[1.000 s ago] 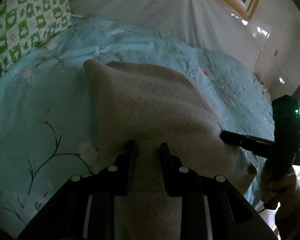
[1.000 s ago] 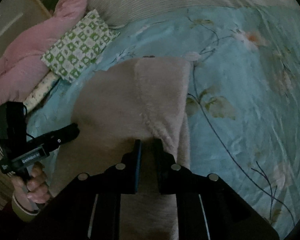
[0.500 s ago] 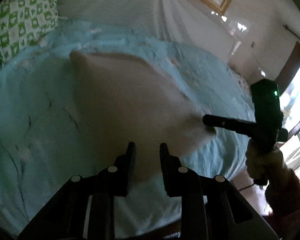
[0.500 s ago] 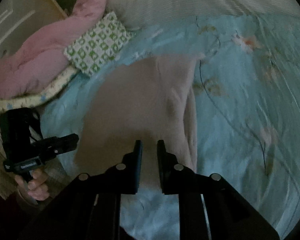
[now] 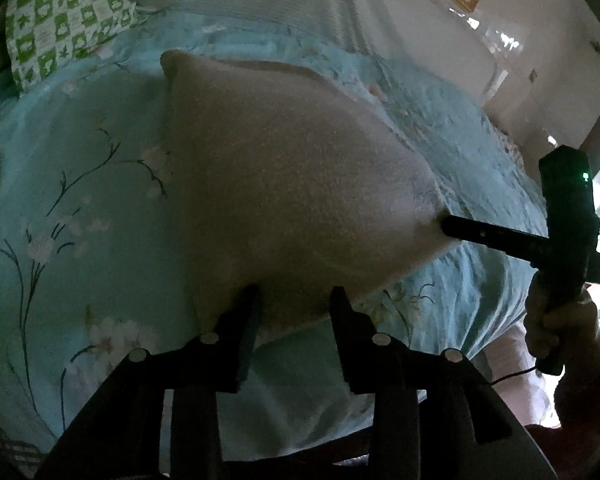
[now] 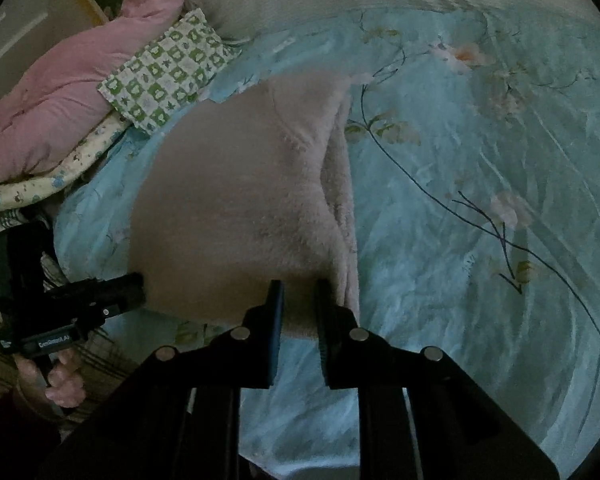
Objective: Fold small clothes
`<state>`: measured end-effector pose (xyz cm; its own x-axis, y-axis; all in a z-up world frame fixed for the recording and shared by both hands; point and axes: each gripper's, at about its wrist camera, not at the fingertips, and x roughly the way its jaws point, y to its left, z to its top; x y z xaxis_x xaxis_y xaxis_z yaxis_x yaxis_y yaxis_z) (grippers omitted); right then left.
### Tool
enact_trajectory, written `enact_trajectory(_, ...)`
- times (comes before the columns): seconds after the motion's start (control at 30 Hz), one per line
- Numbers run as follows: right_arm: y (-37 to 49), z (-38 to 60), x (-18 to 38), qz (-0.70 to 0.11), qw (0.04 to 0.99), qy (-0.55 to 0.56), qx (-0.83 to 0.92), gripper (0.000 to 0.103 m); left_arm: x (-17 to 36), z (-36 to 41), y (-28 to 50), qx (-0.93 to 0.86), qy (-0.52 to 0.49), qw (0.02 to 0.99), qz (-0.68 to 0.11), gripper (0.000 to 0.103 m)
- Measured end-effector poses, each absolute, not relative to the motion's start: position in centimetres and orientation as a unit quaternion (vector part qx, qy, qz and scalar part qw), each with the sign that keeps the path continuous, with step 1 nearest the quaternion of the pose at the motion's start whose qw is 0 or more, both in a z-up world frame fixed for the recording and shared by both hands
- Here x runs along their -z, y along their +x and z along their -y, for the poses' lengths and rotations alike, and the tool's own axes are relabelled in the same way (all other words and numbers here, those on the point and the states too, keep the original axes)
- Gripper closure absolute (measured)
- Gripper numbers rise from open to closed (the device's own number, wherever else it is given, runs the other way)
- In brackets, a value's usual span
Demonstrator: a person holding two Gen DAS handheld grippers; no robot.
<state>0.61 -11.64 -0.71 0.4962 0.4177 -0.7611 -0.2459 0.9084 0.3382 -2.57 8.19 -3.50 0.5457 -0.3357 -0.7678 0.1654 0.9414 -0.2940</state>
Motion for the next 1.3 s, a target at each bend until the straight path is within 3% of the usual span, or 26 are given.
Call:
enact_trajectory(0.17, -0.8, 11.3, -0.2, -0.453, 0.864, 0.097, -0.195, 0.081, 3.1, -8.1, -3.2, 0.135, -0.097, 0.879, -0.447, 0.055)
enact_trajectory(0.27, -1.8, 11.0, -0.5, -0.447, 0.867, 0.098, -0.196, 0.065, 2.8, -8.4, -3.9, 0.129, -0.102, 0.881, -0.444, 0.054)
enact_trajectory(0.4, -3.0, 10.1, -0.6, -0.445, 0.869, 0.083, -0.197, 0.063, 2.4, -8.7, -5.0, 0.108, -0.093, 0.887, -0.438, 0.04)
enact_trajectory(0.7, -5.8, 8.7, -0.2, -0.447, 0.872, 0.055, -0.194, 0.056, 3.4, -9.3, -7.6, 0.072, -0.087, 0.887, -0.448, 0.038)
enact_trajectory(0.9, -7.6, 8.1, -0.2, -0.435, 0.879, 0.034, -0.194, 0.051, 3.3, -8.0, -9.8, 0.066, -0.06, 0.893, -0.442, 0.022)
enact_trajectory(1.13, -9.3, 8.7, 0.0, -0.43, 0.88, 0.052, -0.193, 0.025, 3.0, -7.4, -10.9, 0.041, -0.033, 0.899, -0.434, 0.021)
enact_trajectory(1.3, -9.2, 8.5, -0.6, -0.424, 0.886, 0.043, -0.185, 0.022, 2.8, -8.0, -10.0, 0.029, -0.031, 0.896, -0.441, 0.019)
